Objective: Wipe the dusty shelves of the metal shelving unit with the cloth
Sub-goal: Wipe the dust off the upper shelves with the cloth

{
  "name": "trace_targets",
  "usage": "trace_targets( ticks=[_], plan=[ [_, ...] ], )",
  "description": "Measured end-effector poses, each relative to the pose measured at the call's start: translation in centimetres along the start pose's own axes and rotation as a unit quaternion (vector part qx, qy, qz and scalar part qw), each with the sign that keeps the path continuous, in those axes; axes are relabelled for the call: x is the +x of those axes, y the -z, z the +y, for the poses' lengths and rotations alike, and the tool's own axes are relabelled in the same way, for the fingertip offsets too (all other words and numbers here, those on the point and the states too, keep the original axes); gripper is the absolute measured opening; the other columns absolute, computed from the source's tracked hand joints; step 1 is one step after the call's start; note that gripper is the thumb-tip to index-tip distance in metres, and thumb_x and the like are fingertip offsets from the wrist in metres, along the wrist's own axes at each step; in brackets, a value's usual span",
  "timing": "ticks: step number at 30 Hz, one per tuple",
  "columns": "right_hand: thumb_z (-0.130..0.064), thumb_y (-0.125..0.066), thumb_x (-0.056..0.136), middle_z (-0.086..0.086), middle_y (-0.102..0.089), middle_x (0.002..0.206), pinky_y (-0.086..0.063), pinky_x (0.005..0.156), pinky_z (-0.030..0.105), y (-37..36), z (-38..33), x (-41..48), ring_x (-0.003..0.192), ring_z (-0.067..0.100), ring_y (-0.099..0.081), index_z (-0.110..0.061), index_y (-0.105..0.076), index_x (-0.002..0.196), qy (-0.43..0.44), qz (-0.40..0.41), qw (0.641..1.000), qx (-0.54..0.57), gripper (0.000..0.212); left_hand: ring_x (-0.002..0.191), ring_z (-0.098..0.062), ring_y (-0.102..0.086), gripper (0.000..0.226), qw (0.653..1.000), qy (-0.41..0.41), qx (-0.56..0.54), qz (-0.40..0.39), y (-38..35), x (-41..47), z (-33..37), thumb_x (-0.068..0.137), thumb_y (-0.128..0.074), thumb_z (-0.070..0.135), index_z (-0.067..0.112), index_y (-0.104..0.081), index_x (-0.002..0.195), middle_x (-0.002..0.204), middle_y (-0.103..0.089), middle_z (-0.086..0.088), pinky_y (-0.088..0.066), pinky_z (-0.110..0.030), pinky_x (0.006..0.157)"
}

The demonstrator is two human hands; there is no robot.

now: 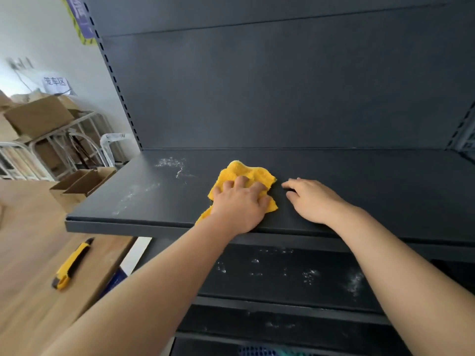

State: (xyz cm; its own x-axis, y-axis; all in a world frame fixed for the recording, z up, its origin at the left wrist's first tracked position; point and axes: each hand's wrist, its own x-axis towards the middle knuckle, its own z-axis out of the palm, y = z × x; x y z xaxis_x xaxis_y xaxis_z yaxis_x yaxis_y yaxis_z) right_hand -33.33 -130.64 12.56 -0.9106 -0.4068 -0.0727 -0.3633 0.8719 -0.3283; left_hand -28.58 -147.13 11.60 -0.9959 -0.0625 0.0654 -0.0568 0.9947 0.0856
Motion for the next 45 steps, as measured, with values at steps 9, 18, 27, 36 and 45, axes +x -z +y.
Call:
trace_targets(
  ticks=[9,18,27,36,45],
  plan=[
    [-0.027,-0.03,0.104,0.002,-0.023,0.159,-0.016,0.119,0.042,-1.9,-1.7,-2.6,0.148,0.018,-0.014,-0.015,-0.034,0.147,0.063,0.043,0.997,-0.026,0.045,0.135,-0.027,-0.036,0.043,0.999,0.021,-0.037,0.017,0.4,-3.9,-2.1,0.099,-0.022,0.054,0.045,-0.043,0.135,0.148,-0.037,0.003,-0.022,-0.044,0.113],
    [-0.053,-0.023,0.1,-0.001,-0.012,0.161,-0.009,0.121,0.046,-2.6,-3.7,-2.2,0.149,0.015,-0.001,-0.021,-0.019,0.153,0.097,0.058,0.992,-0.055,0.062,0.137,-0.033,-0.033,0.045,0.996,0.08,-0.032,0.006,0.5,0.3,-6.0,0.1,-0.02,0.054,0.041,-0.039,0.138,0.146,-0.038,-0.004,-0.015,-0.053,0.116],
    [-0.055,-0.025,0.099,-0.001,-0.015,0.161,-0.011,0.121,0.046,-3.7,-9.8,2.7,0.149,0.015,-0.002,-0.021,-0.023,0.152,0.079,0.04,0.995,-0.039,0.063,0.138,-0.033,-0.031,0.047,0.997,0.074,-0.036,-0.001,0.6,6.2,-13.3,0.1,-0.018,0.054,0.04,-0.037,0.14,0.147,-0.037,-0.007,-0.016,-0.052,0.116],
    [-0.055,-0.024,0.098,0.0,-0.016,0.161,-0.013,0.12,0.047,-5.3,-15.5,6.8,0.149,0.016,-0.004,-0.022,-0.024,0.151,0.059,0.014,0.997,-0.047,0.063,0.136,-0.037,-0.032,0.051,0.99,0.14,-0.026,-0.001,0.6,10.3,-19.6,0.099,-0.017,0.055,0.034,-0.039,0.139,0.147,-0.037,-0.011,-0.019,-0.054,0.114],
    [-0.058,-0.022,0.097,-0.002,-0.013,0.161,-0.011,0.119,0.049,-6.2,-16.4,7.6,0.149,0.017,-0.007,-0.026,-0.023,0.151,0.054,0.011,0.996,-0.073,0.063,0.13,-0.04,-0.037,0.053,0.974,0.227,-0.007,0.0,0.8,10.0,-22.0,0.099,-0.016,0.053,0.029,-0.039,0.14,0.144,-0.038,-0.014,-0.025,-0.054,0.107]
  ],
)
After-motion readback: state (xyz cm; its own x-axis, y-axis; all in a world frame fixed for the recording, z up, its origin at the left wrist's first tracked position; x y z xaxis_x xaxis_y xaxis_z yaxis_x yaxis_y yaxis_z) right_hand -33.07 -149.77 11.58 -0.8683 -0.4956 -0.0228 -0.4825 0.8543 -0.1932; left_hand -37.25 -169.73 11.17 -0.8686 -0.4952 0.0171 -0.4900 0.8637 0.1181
